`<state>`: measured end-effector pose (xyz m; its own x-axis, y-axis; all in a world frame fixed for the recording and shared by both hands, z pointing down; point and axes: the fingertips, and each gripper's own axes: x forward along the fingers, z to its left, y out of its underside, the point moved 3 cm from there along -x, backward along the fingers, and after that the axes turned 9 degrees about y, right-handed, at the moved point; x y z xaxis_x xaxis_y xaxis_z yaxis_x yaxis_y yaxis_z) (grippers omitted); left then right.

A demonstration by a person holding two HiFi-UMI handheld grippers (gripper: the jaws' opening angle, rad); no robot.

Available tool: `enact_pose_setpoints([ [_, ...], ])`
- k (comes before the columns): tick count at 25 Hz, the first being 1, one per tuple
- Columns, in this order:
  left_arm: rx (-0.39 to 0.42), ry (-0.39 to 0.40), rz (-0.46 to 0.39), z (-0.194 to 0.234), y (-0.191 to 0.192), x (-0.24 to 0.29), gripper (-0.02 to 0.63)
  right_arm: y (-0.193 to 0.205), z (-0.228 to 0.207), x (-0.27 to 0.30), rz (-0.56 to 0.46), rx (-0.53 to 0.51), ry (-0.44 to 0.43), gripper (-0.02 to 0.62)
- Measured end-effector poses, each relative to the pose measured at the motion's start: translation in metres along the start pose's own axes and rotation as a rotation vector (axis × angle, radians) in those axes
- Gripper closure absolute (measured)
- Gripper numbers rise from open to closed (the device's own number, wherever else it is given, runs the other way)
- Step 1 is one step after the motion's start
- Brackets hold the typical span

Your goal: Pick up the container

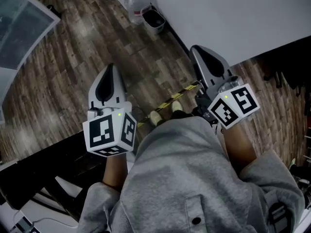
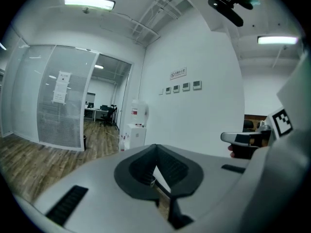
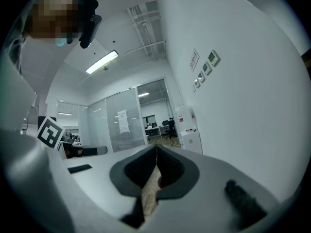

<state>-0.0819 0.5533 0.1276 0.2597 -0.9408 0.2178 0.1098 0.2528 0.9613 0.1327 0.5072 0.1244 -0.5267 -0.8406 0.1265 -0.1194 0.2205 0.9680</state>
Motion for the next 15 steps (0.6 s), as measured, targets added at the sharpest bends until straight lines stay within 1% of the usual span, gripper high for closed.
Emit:
enact_pose_setpoints([
  [3,-0.012,0.006,0.001,0.008,-0.002,-0.007,0.592,0.000,0.013,0.002,-0.005,0.006,-0.006,0.571],
  [8,-0.019,0.027,0.005,0.019,0.001,-0.013,0.592,0.001,0.031,0.005,-0.003,-0.033,-0.027,0.570],
  [15,-0.014,0.054,0.027,0.022,0.008,-0.004,0.592,0.001,0.030,0.013,-0.019,-0.029,-0.016,0.569],
])
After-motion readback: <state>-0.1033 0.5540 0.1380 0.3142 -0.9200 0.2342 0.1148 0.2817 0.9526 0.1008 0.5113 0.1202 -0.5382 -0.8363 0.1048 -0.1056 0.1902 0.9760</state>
